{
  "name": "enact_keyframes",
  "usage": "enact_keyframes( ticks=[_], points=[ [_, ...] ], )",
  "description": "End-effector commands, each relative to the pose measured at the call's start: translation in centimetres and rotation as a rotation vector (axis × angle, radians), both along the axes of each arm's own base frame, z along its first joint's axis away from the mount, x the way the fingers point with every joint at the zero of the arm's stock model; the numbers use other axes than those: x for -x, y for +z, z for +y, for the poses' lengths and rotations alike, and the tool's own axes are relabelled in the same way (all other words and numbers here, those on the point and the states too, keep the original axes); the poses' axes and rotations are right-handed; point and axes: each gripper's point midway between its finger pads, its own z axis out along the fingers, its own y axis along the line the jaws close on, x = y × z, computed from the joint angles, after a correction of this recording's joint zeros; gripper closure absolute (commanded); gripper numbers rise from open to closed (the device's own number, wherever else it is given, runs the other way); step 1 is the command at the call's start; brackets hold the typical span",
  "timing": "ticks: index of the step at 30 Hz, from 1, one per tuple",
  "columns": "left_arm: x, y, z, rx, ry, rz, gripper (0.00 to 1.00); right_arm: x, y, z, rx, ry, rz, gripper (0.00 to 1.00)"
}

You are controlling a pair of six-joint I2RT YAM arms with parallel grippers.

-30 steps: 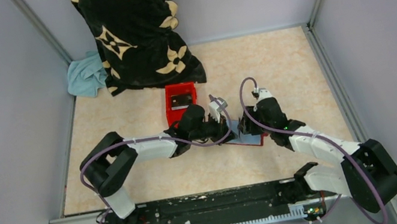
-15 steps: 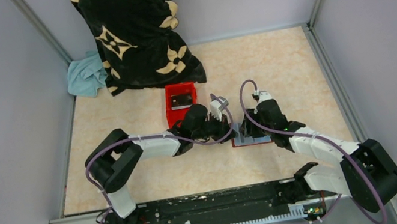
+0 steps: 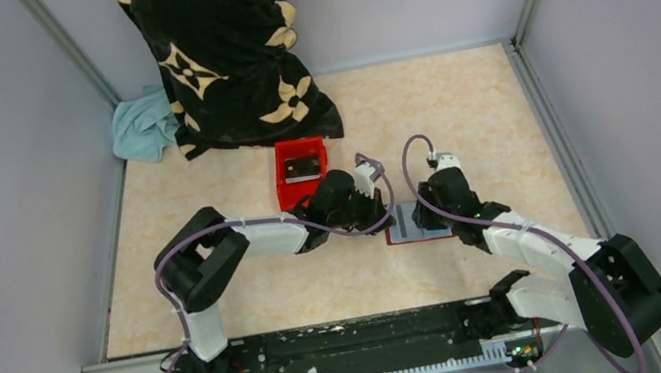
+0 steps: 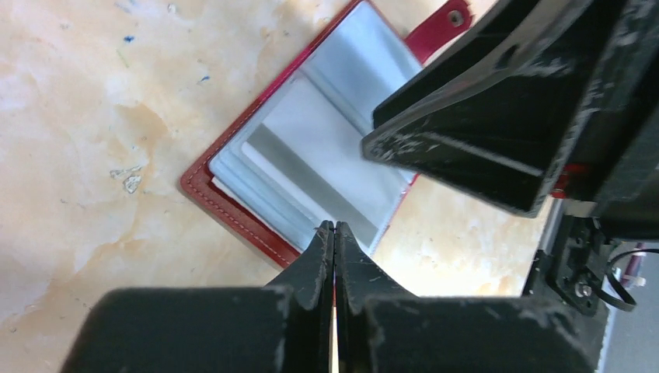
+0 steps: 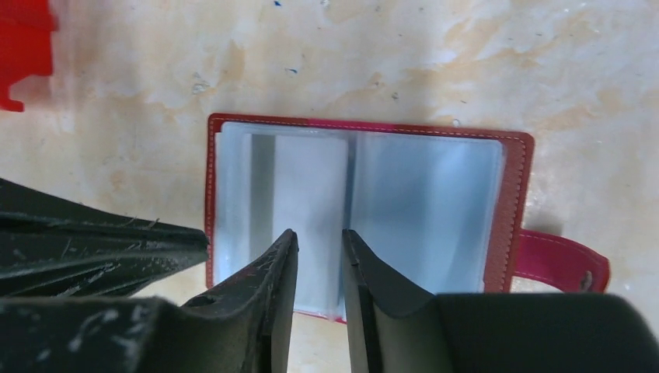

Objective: Take the credit cards out of the card holder

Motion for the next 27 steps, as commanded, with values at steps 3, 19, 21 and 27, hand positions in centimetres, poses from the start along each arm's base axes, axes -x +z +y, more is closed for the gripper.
enact_keyframes(
  ticks=[3,19,21,27],
  points=[
    [-0.6,-2.4,0.0,-0.086,0.035,0.041,1.00,-1.5,0.5,-1.2,0.031,-0.082,-0.016,0.79],
    [-1.2,-3.8,-0.1,-0.124,0.067,0.072,1.00,-0.8,-1.6,-0.8,-0.007,-0.058,0.032,1.00],
    [-1.1,-3.9,-0.3,-0.123,0.062,0.080,1.00,-0.7,-1.8,-0.5,-0.018,-0.051,0.037,1.00],
    [-0.8,-3.5,-0.7,-0.099,0.048,0.097,1.00,-0.6,-2.2,-0.4,-0.024,-0.046,0.044,1.00]
  ],
)
